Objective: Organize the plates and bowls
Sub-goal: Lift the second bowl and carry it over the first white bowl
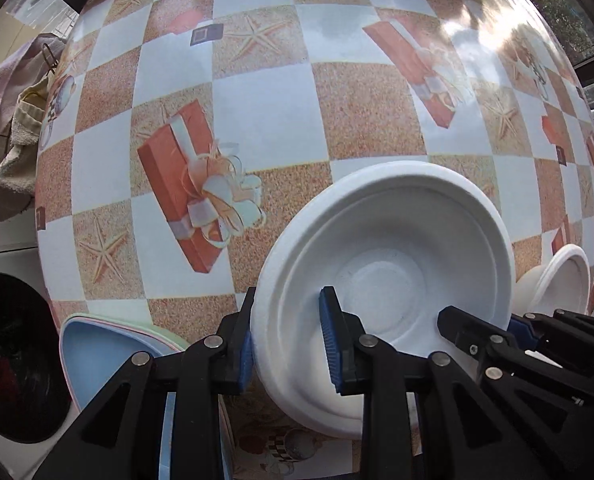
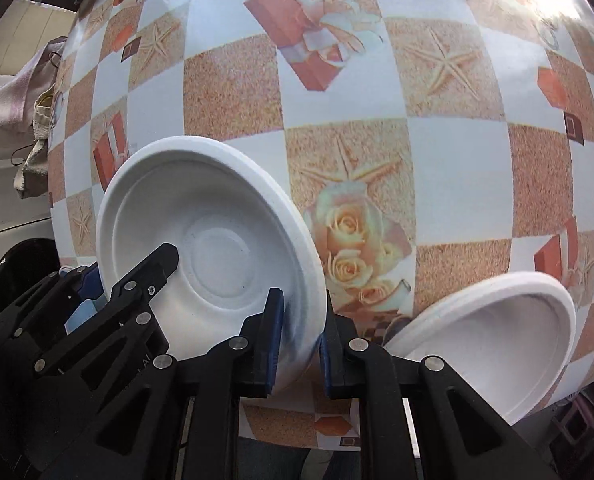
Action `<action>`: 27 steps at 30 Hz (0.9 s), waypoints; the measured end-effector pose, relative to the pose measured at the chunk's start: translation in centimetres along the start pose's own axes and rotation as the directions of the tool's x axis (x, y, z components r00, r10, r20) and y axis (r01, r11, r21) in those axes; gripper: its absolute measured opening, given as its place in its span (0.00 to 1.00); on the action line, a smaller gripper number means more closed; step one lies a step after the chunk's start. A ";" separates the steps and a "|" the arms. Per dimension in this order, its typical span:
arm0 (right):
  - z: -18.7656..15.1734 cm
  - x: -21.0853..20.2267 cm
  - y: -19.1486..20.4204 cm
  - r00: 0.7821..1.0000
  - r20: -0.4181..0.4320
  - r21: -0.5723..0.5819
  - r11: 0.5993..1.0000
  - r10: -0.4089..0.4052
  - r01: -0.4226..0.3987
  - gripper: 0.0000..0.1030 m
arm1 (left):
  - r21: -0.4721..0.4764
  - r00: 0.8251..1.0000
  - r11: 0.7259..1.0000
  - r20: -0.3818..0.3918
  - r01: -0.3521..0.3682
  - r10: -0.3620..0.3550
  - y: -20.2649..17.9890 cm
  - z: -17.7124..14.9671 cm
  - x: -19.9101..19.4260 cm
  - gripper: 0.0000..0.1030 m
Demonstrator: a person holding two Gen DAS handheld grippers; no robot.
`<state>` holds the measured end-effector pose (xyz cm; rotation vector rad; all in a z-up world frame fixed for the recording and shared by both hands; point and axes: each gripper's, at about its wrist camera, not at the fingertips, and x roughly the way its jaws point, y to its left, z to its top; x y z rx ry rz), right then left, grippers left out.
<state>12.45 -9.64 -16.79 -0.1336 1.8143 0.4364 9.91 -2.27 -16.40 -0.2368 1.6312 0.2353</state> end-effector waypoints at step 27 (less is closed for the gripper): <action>-4.8 -5.3 -1.5 0.997 0.077 -0.075 0.997 -0.012 0.018 0.17 | 0.202 0.996 0.978 0.070 0.041 -0.057 -1.6 -3.8 -5.9 0.38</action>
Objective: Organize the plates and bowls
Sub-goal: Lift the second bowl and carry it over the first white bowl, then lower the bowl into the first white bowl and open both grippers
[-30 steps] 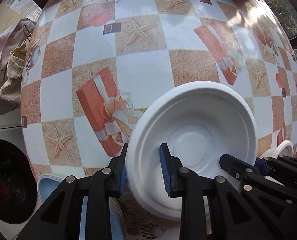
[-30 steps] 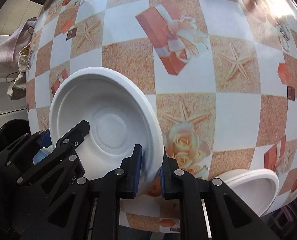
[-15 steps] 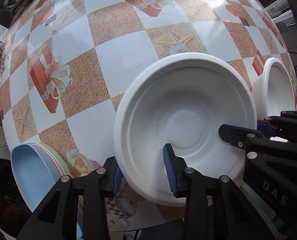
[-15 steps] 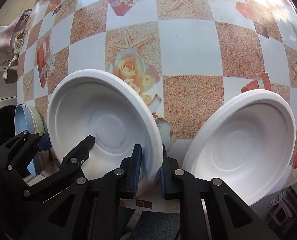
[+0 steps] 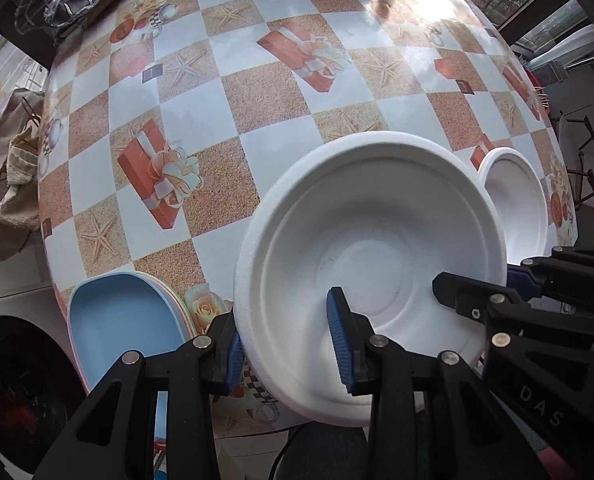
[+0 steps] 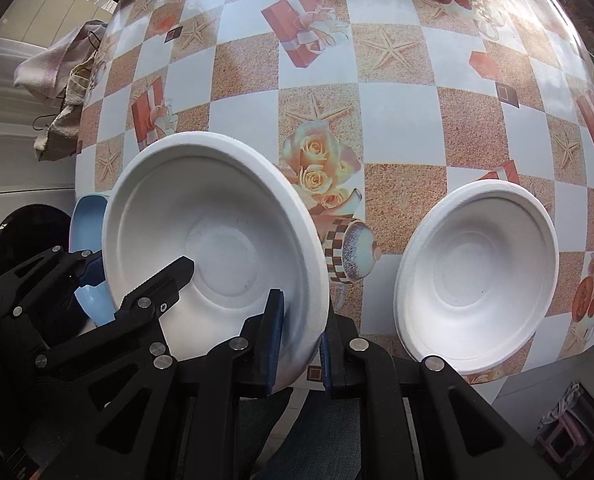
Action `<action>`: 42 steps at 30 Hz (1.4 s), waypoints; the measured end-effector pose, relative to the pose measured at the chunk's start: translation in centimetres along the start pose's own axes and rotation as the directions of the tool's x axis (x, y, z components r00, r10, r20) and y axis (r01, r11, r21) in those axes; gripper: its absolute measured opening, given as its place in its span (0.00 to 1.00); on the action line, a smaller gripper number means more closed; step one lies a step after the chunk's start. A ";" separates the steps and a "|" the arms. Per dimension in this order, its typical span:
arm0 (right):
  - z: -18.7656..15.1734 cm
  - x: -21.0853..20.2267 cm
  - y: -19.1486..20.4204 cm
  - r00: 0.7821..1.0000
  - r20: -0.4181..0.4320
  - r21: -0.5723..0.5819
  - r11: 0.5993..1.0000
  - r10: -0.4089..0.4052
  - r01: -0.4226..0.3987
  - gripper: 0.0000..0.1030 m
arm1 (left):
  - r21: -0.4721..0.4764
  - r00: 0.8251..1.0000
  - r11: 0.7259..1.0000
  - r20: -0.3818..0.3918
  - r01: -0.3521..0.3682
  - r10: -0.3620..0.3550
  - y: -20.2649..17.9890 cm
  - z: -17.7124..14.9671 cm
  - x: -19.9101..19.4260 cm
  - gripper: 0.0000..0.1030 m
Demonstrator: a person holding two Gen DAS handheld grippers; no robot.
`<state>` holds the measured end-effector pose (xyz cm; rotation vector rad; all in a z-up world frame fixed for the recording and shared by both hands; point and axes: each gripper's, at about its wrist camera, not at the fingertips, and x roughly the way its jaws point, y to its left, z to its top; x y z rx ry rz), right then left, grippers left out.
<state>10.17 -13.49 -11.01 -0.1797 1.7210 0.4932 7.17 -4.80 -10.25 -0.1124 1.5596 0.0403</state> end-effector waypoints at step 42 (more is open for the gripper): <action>-9.1 -6.4 -14.1 0.981 0.191 0.480 0.869 0.031 -0.121 0.17 | 0.522 0.998 0.853 0.053 -0.009 -0.021 -18.7 2.7 -2.8 0.42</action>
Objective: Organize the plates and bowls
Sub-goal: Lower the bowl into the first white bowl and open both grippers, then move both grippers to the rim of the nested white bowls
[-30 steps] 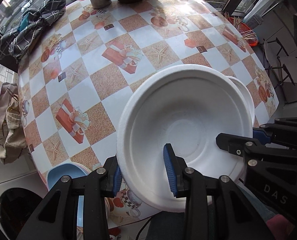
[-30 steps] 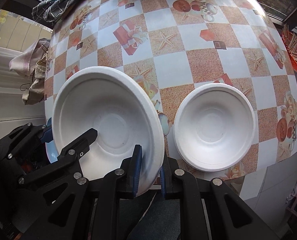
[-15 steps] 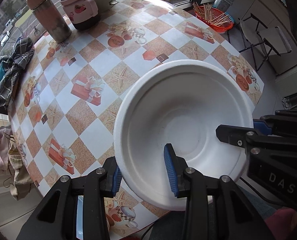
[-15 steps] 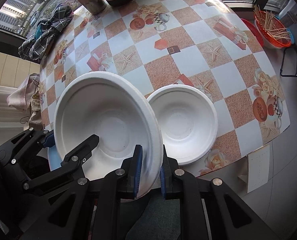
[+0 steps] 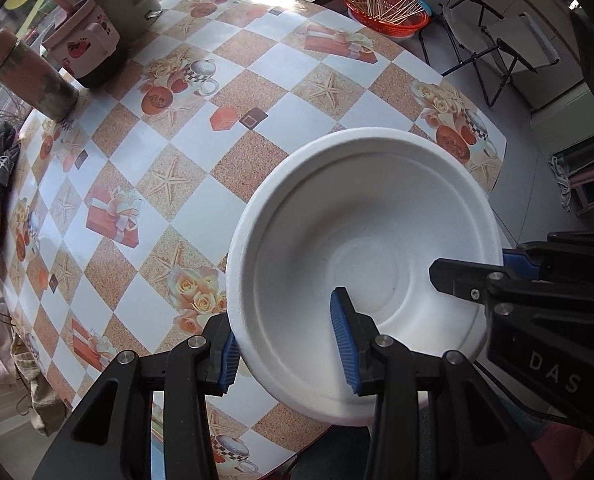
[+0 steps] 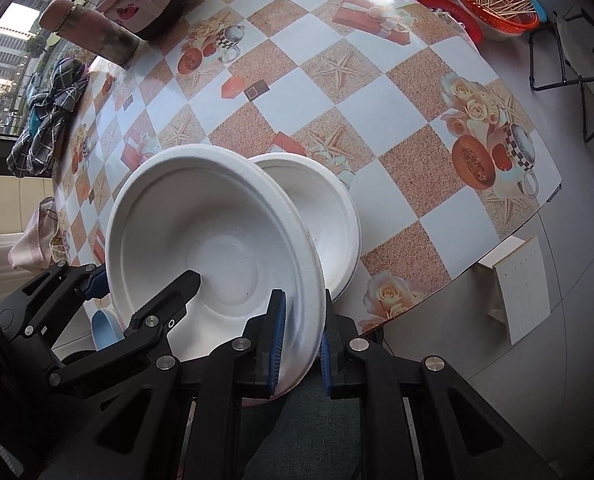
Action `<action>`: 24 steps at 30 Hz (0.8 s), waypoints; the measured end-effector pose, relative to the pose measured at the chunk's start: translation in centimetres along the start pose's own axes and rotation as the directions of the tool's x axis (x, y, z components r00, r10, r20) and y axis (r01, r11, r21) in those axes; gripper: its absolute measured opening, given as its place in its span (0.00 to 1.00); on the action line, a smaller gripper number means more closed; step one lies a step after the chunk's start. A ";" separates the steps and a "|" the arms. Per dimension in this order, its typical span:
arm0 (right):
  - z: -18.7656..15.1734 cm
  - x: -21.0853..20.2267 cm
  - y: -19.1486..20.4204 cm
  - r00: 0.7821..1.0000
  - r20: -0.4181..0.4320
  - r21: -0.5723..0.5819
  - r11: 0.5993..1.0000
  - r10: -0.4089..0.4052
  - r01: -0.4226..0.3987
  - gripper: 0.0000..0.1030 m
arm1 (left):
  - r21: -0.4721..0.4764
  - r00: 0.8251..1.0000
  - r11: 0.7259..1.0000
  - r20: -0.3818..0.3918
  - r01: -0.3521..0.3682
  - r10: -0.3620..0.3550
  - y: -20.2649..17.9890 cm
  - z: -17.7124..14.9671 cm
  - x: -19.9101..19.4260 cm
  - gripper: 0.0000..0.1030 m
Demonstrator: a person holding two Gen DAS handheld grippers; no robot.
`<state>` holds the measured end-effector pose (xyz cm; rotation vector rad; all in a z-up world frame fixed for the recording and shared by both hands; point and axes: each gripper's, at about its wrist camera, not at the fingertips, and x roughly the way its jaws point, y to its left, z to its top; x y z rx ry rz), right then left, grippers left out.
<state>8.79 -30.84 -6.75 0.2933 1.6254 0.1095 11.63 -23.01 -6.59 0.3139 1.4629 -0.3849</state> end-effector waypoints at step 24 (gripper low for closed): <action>1.0 1.4 -1.6 0.987 0.051 -0.017 0.988 -0.152 0.153 1.00 | -0.253 0.997 0.964 0.026 0.078 -0.074 5.4 -1.9 0.5 1.00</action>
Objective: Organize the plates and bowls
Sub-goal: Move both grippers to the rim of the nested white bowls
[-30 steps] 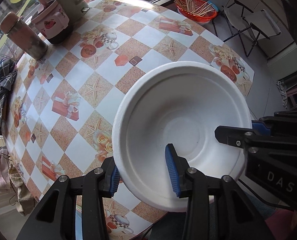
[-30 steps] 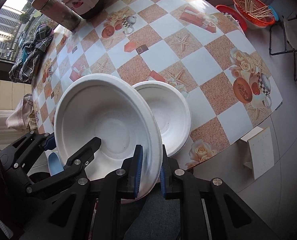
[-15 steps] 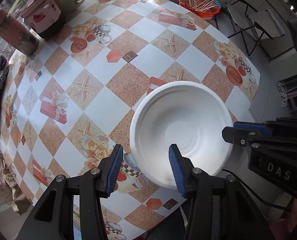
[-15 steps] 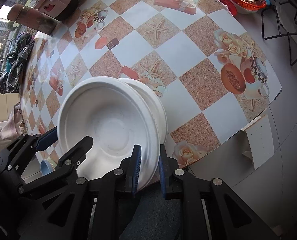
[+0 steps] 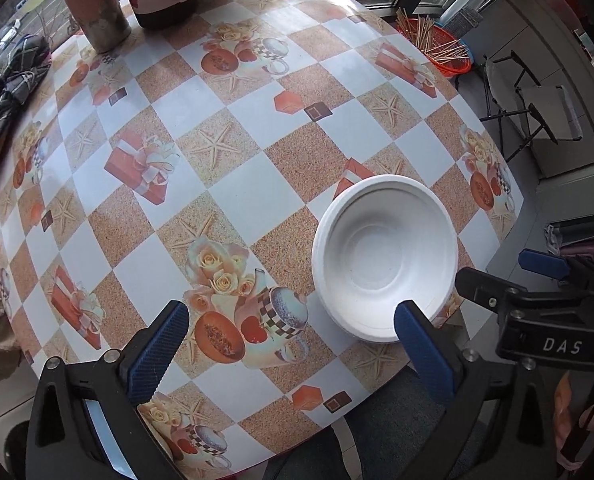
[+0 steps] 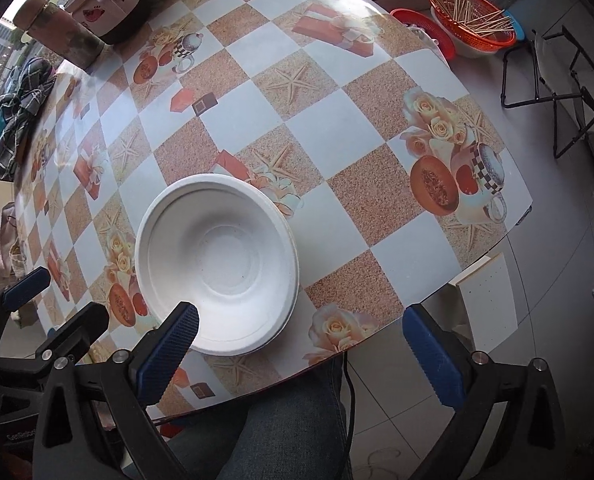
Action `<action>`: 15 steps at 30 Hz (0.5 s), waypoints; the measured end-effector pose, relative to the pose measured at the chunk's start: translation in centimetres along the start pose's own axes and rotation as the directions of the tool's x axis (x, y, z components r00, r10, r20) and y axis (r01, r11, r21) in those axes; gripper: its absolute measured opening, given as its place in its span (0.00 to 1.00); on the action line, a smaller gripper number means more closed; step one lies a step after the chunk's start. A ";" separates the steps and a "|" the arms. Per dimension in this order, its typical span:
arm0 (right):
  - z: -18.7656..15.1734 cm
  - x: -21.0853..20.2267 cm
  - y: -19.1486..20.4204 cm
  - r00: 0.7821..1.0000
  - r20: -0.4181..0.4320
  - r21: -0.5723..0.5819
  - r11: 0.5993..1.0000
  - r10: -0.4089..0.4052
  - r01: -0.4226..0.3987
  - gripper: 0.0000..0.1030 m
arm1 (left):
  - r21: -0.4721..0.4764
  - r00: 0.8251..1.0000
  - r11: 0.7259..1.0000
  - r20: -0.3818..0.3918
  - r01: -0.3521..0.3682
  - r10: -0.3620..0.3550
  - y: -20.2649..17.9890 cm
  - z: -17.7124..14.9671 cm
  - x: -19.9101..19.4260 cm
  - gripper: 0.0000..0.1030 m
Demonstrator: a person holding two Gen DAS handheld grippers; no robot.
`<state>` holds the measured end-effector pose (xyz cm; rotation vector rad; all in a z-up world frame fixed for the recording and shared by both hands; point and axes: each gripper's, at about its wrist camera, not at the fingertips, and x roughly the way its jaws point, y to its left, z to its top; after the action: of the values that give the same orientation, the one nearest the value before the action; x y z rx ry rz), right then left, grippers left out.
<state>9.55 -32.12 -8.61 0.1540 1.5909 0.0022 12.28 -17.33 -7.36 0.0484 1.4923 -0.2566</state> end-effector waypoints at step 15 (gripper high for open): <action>-0.5 1.0 -0.1 0.998 -0.059 0.023 1.000 0.002 0.000 1.00 | 0.007 0.999 1.000 -0.044 -0.023 0.024 0.5 -0.2 0.6 1.00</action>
<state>9.07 -32.04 -9.55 0.1743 1.6505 -0.0109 12.23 -16.94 -8.04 0.0775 1.5335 -0.2431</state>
